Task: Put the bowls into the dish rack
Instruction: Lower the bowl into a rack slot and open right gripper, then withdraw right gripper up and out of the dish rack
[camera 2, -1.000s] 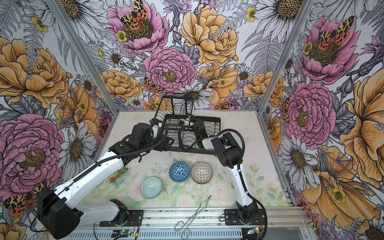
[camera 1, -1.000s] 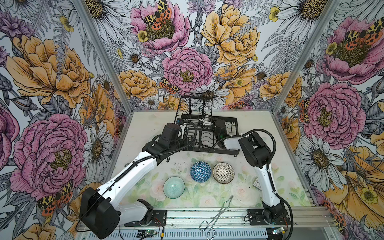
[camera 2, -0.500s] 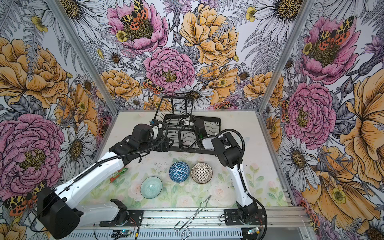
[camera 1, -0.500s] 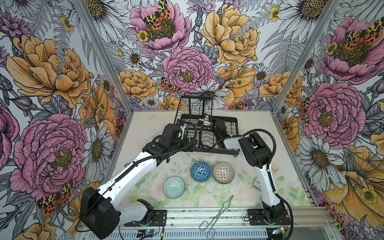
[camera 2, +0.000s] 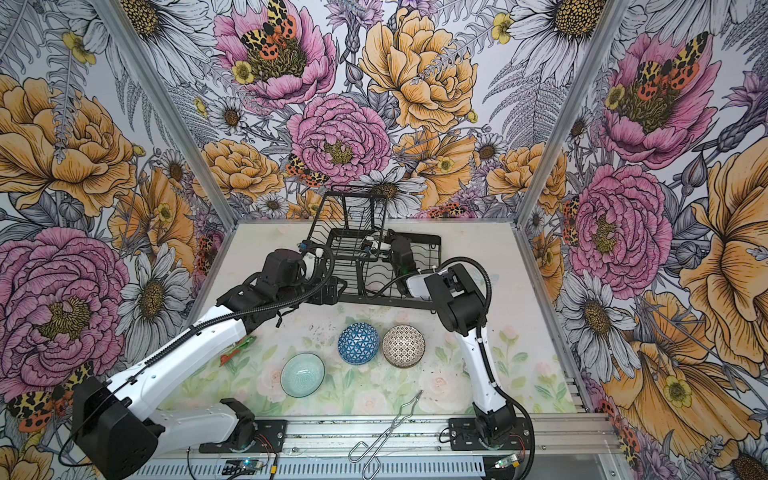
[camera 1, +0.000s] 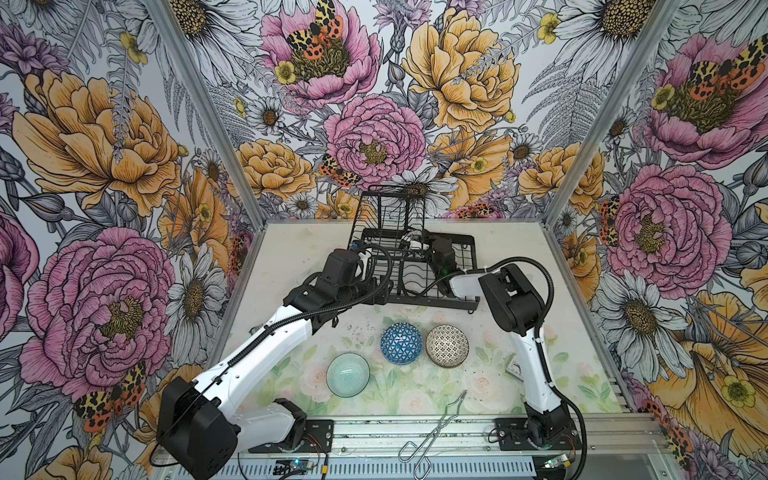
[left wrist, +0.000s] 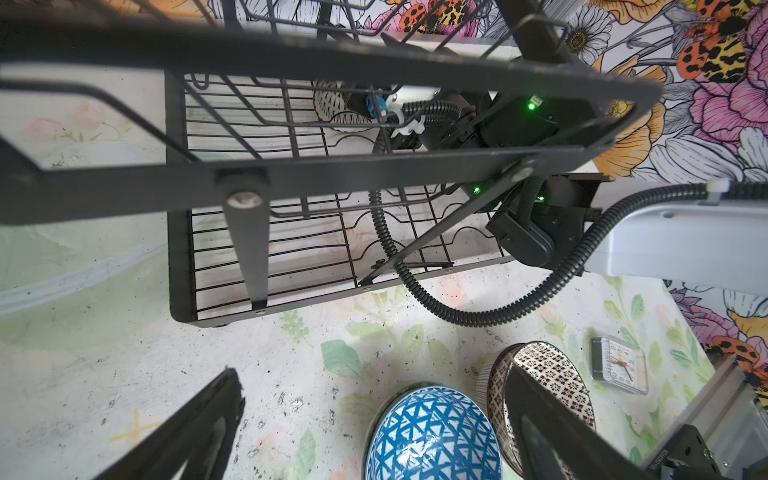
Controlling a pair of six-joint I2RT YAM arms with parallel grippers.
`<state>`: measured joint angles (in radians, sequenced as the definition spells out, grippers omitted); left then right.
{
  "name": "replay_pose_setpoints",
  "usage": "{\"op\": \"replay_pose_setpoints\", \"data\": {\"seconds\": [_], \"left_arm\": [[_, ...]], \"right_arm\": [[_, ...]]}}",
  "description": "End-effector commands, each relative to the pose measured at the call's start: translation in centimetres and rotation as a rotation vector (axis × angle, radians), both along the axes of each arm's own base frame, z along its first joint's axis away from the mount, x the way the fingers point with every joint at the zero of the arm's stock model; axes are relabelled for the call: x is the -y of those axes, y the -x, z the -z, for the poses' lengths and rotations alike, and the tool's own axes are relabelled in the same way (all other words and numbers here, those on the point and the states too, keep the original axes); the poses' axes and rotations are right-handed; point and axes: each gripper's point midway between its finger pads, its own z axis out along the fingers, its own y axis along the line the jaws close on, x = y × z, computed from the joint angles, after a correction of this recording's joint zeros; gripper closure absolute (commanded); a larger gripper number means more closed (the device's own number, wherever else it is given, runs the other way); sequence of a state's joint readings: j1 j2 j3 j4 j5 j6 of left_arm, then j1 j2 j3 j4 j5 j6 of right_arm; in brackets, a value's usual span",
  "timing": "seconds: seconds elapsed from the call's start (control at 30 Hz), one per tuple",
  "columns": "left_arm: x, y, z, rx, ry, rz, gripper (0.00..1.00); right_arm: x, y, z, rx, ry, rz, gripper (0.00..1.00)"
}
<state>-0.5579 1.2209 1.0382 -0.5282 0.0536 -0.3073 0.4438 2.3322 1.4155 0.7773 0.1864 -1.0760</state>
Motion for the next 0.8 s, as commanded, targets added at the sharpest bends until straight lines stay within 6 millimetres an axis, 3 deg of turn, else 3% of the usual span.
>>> {"op": "replay_pose_setpoints", "data": {"seconds": [0.0,0.03,0.07,0.27,0.57,0.77], "left_arm": [[-0.6,0.0,-0.2,0.007,0.007,-0.02,0.01],[-0.5,0.0,-0.2,0.009,0.006,-0.018,0.01],[-0.6,-0.1,-0.1,0.008,0.004,-0.019,0.01],[-0.6,-0.4,-0.3,0.026,-0.015,-0.016,0.01],[-1.0,-0.9,-1.3,0.048,-0.01,-0.025,0.01],[-1.6,-0.7,-1.2,0.055,-0.019,-0.032,0.01]], "right_arm": [[0.0,0.7,-3.2,0.034,-0.041,-0.009,0.2],[0.1,0.9,-3.6,0.036,-0.047,-0.007,0.05],[0.3,1.2,-4.1,0.037,-0.055,-0.005,0.01],[1.9,3.2,-5.9,0.037,-0.047,0.019,0.01],[5.8,7.2,-5.0,0.025,0.027,0.117,0.01],[8.0,10.3,-6.1,0.036,0.024,0.165,0.0]]}}
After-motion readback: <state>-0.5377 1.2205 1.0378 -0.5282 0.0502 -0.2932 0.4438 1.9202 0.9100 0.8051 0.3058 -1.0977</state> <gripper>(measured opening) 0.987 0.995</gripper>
